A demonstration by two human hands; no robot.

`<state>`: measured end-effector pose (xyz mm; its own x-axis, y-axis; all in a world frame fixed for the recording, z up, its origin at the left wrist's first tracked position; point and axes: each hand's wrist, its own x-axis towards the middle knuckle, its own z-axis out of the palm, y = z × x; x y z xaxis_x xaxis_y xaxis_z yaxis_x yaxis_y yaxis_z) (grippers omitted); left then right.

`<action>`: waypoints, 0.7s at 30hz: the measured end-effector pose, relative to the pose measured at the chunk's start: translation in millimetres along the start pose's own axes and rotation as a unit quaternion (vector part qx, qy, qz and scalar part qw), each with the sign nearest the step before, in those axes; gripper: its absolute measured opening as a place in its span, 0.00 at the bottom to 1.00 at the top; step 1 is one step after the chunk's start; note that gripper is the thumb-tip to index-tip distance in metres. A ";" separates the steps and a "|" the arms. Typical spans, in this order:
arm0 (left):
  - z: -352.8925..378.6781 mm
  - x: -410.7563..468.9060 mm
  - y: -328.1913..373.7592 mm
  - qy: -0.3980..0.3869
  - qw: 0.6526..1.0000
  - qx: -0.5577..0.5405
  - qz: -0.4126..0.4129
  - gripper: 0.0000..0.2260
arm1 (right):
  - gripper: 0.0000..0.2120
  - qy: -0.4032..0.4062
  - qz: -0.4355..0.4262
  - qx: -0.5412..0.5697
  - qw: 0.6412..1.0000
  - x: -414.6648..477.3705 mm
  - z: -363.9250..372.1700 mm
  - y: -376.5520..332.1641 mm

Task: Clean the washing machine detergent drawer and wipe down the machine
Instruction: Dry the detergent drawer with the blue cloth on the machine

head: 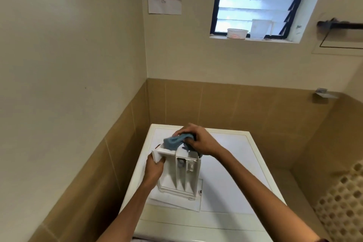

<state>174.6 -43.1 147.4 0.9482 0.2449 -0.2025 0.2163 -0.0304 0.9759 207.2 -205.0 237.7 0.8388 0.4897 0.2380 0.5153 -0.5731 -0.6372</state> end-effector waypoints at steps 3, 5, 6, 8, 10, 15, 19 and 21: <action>-0.2 1.0 -4.6 -0.004 1.000 0.003 -0.001 0.21 | 0.19 -0.068 -0.030 -0.142 0.987 12.6 18.0 -3.8; -1.0 2.5 -7.2 -0.003 1.000 0.006 -0.002 0.22 | 0.20 -0.092 -0.039 -0.243 0.965 19.2 22.0 -6.1; -1.6 4.0 -8.9 -0.001 1.000 0.006 -0.002 0.22 | 0.19 -0.104 -0.048 -0.278 0.954 21.6 22.5 -9.3; -3.1 6.4 -9.2 0.001 1.000 0.011 -0.002 0.22 | 0.18 -0.130 -0.075 -0.338 0.929 25.8 23.0 -17.6; -2.8 9.1 -9.1 0.000 1.000 0.017 -0.003 0.22 | 0.17 -0.147 -0.098 -0.388 0.905 26.7 21.2 -23.5; 2.6 9.4 -1.4 -0.001 1.000 0.027 -0.002 0.21 | 0.16 -0.135 -0.073 -0.418 0.895 22.1 16.9 -25.6; 8.5 1.9 -1.1 0.002 1.000 0.019 -0.013 0.22 | 0.14 -0.121 -0.050 -0.417 0.899 18.8 20.6 -26.2; 9.1 1.9 -2.8 0.005 1.000 0.020 -0.014 0.22 | 0.14 -0.118 -0.056 -0.419 0.899 17.5 22.6 -26.4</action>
<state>177.9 -51.3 143.6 0.9389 0.2568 -0.2291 0.2524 -0.0615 0.9657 204.3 -166.5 242.1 0.7636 0.6443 0.0421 0.6286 -0.7567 0.1798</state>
